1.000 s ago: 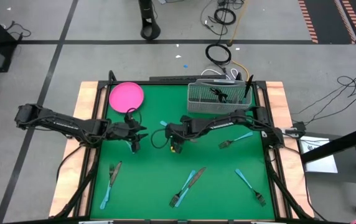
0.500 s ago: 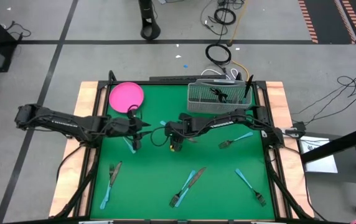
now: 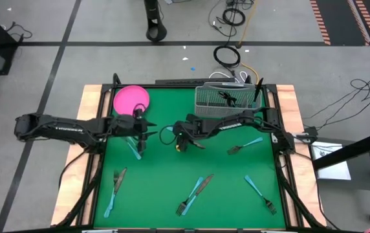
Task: Sort silverware
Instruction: Put the top black knife into the cutlery rack with the other black knife
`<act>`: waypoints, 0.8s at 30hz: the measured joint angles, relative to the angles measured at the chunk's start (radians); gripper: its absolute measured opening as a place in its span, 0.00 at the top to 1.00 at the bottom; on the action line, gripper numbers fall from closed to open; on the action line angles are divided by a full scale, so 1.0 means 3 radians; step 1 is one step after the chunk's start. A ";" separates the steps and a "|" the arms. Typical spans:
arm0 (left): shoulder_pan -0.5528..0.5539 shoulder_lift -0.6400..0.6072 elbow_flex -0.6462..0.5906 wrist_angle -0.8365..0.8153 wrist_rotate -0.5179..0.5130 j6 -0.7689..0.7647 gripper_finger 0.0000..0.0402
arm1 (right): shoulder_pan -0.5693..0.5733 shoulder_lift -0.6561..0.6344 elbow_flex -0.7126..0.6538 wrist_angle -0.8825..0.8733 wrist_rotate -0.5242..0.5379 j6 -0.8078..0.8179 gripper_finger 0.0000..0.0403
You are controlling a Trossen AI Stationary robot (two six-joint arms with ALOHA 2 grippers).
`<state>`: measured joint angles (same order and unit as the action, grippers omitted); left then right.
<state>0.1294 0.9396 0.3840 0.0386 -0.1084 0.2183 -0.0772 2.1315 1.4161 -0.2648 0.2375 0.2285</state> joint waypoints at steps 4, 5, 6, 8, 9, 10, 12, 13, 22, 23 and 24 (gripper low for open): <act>0.0460 -0.0018 -0.0079 0.0381 0.0647 0.0240 0.63 | -0.0003 -0.0060 -0.0088 0.0187 0.0010 0.0056 0.60; 0.0586 -0.0017 -0.0079 0.0383 0.0771 0.0264 0.63 | -0.0003 -0.0105 -0.0098 0.0191 0.0013 0.0074 0.60; 0.0704 -0.0017 -0.0079 0.0379 0.0874 0.0265 0.63 | -0.0002 -0.0145 -0.0121 0.0176 0.0028 0.0093 0.60; 0.0898 0.0002 -0.0087 0.0376 0.1052 0.0257 0.63 | 0.0023 -0.0245 -0.0204 0.0201 0.0112 0.0152 0.60; 0.0976 0.0005 -0.0108 0.0368 0.1137 0.0264 0.63 | 0.0041 -0.0291 -0.0276 0.0209 0.0178 0.0182 0.60; 0.1039 0.0022 -0.0116 0.0351 0.1221 0.0280 0.63 | 0.0064 -0.0354 -0.0373 0.0230 0.0262 0.0227 0.60; 0.1152 0.0049 -0.0116 0.0364 0.1368 0.0345 0.63 | 0.0113 -0.0475 -0.0598 0.0419 0.0362 0.0274 0.60; 0.1196 0.0057 -0.0116 0.0386 0.1454 0.0370 0.63 | 0.0130 -0.0554 -0.0751 0.0624 0.0375 0.0299 0.60; 0.1293 0.0273 -0.0112 0.1084 0.2190 -0.0106 0.63 | 0.0158 -0.0755 -0.1880 0.2942 0.0356 0.0352 0.60; 0.1279 0.0295 -0.0112 0.1108 0.2190 -0.0177 0.63 | 0.0166 -0.0755 -0.1904 0.2939 0.0351 0.0370 0.60; 0.1263 0.0315 -0.0112 0.1121 0.2190 -0.0234 0.63 | 0.0180 -0.0746 -0.1912 0.2914 0.0355 0.0377 0.60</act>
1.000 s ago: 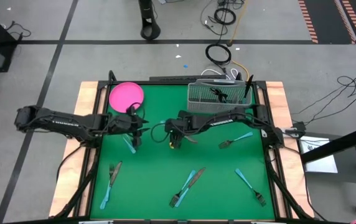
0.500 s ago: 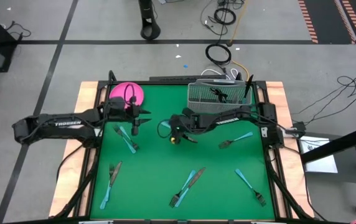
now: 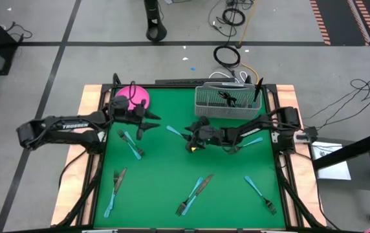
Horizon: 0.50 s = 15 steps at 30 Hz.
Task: Sort silverware
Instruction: Put the top black knife into the cutlery rack with the other black knife
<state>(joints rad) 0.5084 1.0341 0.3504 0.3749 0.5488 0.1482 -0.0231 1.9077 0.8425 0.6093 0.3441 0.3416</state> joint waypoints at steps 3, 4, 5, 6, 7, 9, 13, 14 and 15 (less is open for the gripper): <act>-0.0060 0.0063 0.0000 -0.0007 -0.0001 -0.0036 0.63 | 0.0055 0.0012 0.0009 -0.0018 0.0092 0.0012 0.60; -0.0079 0.0087 0.0000 -0.0011 -0.0003 -0.0034 0.63 | 0.0069 0.0012 0.0033 -0.0045 0.0091 0.0016 0.60; -0.0092 0.0105 0.0000 0.0002 -0.0005 -0.0034 0.63 | 0.0083 0.0012 0.0058 -0.0088 0.0092 0.0023 0.60; -0.0092 0.0117 0.0000 0.0016 -0.0006 -0.0034 0.63 | 0.0094 0.0012 0.0068 -0.0134 0.0096 0.0040 0.60; -0.0094 0.0126 0.0000 0.0028 -0.0009 -0.0033 0.63 | 0.0103 0.0012 0.0084 -0.0204 0.0129 0.0058 0.60; -0.0094 0.0129 0.0000 0.0028 -0.0011 -0.0034 0.63 | 0.0127 0.0037 0.0101 -0.0272 0.0270 0.0078 0.60; -0.0094 0.0129 0.0000 0.0030 -0.0015 -0.0033 0.63 | 0.0146 0.0164 0.0107 -0.0183 0.0346 0.0164 0.60; -0.0094 0.0129 0.0000 0.0029 -0.0016 -0.0031 0.63 | 0.0148 0.0202 0.0107 -0.0166 0.0344 0.0196 0.60; -0.0095 0.0129 0.0000 0.0029 -0.0018 -0.0024 0.63 | 0.0150 0.0244 0.0107 -0.0153 0.0344 0.0225 0.60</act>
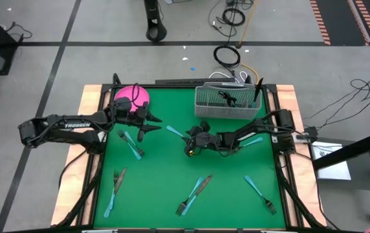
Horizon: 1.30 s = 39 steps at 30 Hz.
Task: Sort silverware
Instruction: Put the top black knife into the cutlery rack with the other black knife
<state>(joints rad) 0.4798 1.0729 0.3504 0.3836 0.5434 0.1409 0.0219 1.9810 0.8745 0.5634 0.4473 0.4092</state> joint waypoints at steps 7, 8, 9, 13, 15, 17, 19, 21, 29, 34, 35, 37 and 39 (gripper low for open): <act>0.0001 0.0000 0.0000 0.0002 -0.0008 0.0019 0.63 | -0.0005 0.0234 0.0237 -0.0132 -0.0006 0.0026 0.64; 0.0001 0.0000 0.0000 0.0002 -0.0007 0.0019 0.63 | -0.0005 0.0283 0.0303 -0.0227 -0.0006 0.0001 0.65; 0.0001 0.0000 0.0000 0.0004 -0.0008 0.0025 0.63 | -0.0001 0.0334 0.0388 -0.0338 -0.0007 -0.0024 0.66; 0.0011 0.0000 0.0000 -0.0014 -0.0013 0.0076 0.63 | 0.0005 0.0470 0.0671 -0.0790 0.0044 0.0011 0.70; 0.0010 0.0000 0.0000 -0.0032 -0.0032 0.0078 0.63 | 0.0008 0.0479 0.0742 -0.0990 0.0097 0.0102 0.72; 0.0014 0.0000 0.0000 -0.0038 -0.0043 0.0081 0.63 | 0.0008 0.0479 0.0762 -0.1090 0.0096 0.0195 0.75; 0.0014 0.0000 0.0000 -0.0074 -0.0060 0.0088 0.63 | 0.0004 0.0464 0.0764 -0.1201 0.0093 0.0291 0.80; 0.0014 0.0000 0.0000 -0.0098 -0.0078 0.0113 0.63 | 0.0002 0.0461 0.0766 -0.1300 0.0093 0.0370 0.87; 0.0014 0.0000 0.0000 -0.0110 -0.0083 0.0165 0.63 | 0.0019 0.0464 0.0757 -0.1393 0.0111 0.0441 0.98; 0.0014 0.0000 0.0000 -0.0113 -0.0083 0.0162 0.63 | 0.0023 0.0425 0.0740 -0.1185 0.0109 0.0279 0.99; 0.0014 0.0000 0.0000 -0.0113 -0.0083 0.0162 0.63 | 0.0023 0.0401 0.0738 -0.1172 0.0091 0.0250 0.99; 0.0014 0.0000 0.0000 -0.0114 -0.0083 0.0162 0.63 | 0.0018 0.0341 0.0733 -0.1179 0.0033 0.0186 0.99; 0.0014 0.0000 0.0000 -0.0114 -0.0083 0.0163 0.63 | 0.0021 0.0271 0.0724 -0.1217 0.0018 0.0118 1.00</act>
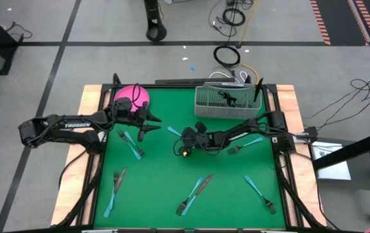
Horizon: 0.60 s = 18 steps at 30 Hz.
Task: Sort silverware
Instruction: Put the top black knife into the cutlery rack with the other black knife
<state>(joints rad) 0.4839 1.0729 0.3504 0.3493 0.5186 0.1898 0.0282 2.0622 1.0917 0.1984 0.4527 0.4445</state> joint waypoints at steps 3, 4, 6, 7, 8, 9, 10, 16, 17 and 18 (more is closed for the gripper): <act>0.0000 0.0000 0.0000 0.0000 0.0000 0.0001 0.63 | 0.0006 -0.0115 0.0009 0.0055 0.0007 -0.0070 0.99; 0.0001 0.0000 0.0000 0.0000 0.0000 0.0001 0.63 | 0.0006 -0.0151 0.0011 0.0077 0.0013 -0.0101 0.99; 0.0001 0.0000 0.0000 0.0000 0.0000 0.0001 0.63 | 0.0006 -0.0194 0.0011 0.0112 0.0025 -0.0150 0.99; 0.0001 0.0000 0.0000 0.0000 0.0000 0.0001 0.63 | 0.0006 -0.0206 0.0010 0.0112 0.0030 -0.0172 0.99; 0.0001 0.0000 0.0000 0.0001 0.0000 0.0001 0.63 | 0.0006 -0.0225 0.0010 0.0112 0.0031 -0.0195 0.99; 0.0001 0.0000 0.0000 0.0000 0.0000 0.0001 0.63 | 0.0006 -0.0246 0.0010 0.0109 0.0031 -0.0208 0.99; 0.0001 0.0000 0.0000 0.0000 0.0000 0.0001 0.63 | 0.0006 -0.0271 0.0011 0.0108 0.0030 -0.0206 0.99; 0.0001 0.0000 0.0000 0.0000 0.0000 0.0003 0.63 | 0.0006 -0.0293 0.0014 -0.0041 -0.0219 -0.0129 1.00; 0.0001 0.0000 0.0000 0.0000 0.0000 0.0003 0.63 | 0.0013 -0.0284 0.0014 -0.0039 -0.0220 -0.0137 1.00; 0.0001 0.0000 0.0000 0.0000 0.0000 0.0003 0.63 | 0.0025 -0.0278 0.0015 -0.0037 -0.0220 -0.0141 0.99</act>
<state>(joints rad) 0.4843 1.0729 0.3504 0.3493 0.5186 0.1906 0.0356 1.9788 1.0962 0.1874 0.3866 0.4023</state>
